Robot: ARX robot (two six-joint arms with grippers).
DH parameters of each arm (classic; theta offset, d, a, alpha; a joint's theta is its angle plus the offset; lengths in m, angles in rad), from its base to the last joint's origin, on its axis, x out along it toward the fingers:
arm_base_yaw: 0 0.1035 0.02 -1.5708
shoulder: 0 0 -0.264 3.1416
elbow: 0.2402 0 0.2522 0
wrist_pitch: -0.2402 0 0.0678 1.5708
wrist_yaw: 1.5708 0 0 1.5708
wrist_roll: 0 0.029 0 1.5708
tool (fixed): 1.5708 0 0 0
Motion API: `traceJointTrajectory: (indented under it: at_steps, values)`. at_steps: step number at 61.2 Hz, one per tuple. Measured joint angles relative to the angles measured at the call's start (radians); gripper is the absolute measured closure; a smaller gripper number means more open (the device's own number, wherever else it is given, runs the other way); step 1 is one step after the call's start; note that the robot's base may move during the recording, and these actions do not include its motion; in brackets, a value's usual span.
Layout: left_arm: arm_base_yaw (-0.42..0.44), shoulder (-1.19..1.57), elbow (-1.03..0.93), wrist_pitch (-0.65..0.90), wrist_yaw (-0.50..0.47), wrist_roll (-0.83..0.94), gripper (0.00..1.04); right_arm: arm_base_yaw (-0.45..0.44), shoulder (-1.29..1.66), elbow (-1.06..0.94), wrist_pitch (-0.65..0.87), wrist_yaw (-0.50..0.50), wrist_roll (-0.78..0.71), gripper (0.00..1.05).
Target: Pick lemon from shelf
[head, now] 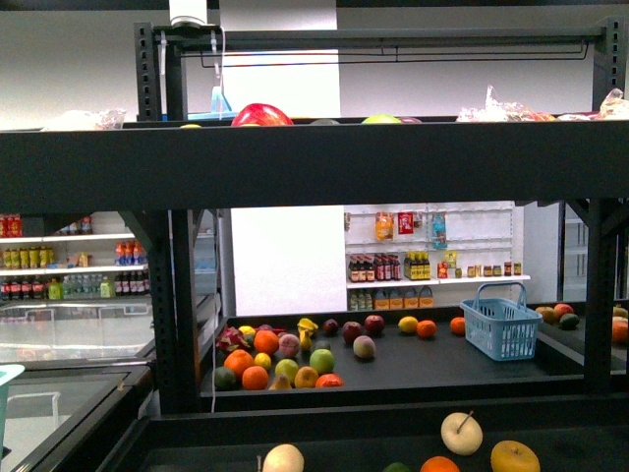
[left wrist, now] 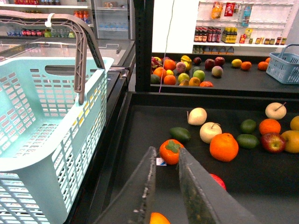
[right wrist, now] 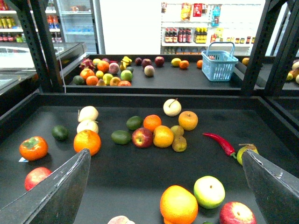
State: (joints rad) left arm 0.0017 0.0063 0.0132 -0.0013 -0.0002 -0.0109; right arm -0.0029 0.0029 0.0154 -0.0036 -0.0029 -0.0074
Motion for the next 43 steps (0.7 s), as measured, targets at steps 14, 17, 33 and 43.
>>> traceJointTrajectory:
  at_steps: [14, 17, 33, 43]
  values:
    - [0.0, 0.0, 0.0, 0.0, 0.0, 0.0, 0.36, 0.0, 0.0, 0.0, 0.0, 0.0, 0.0, 0.07]
    - [0.0, 0.0, 0.0, 0.0, 0.0, 0.0, 0.27, 0.0, 0.0, 0.0, 0.0, 0.0, 0.0, 0.07]
    - [0.0, 0.0, 0.0, 0.0, 0.0, 0.002, 0.08, 0.0, 0.0, 0.0, 0.0, 0.0, 0.0, 0.07]
    - [0.0, 0.0, 0.0, 0.0, 0.0, 0.002, 0.08, 0.0, 0.0, 0.0, 0.0, 0.0, 0.0, 0.07]
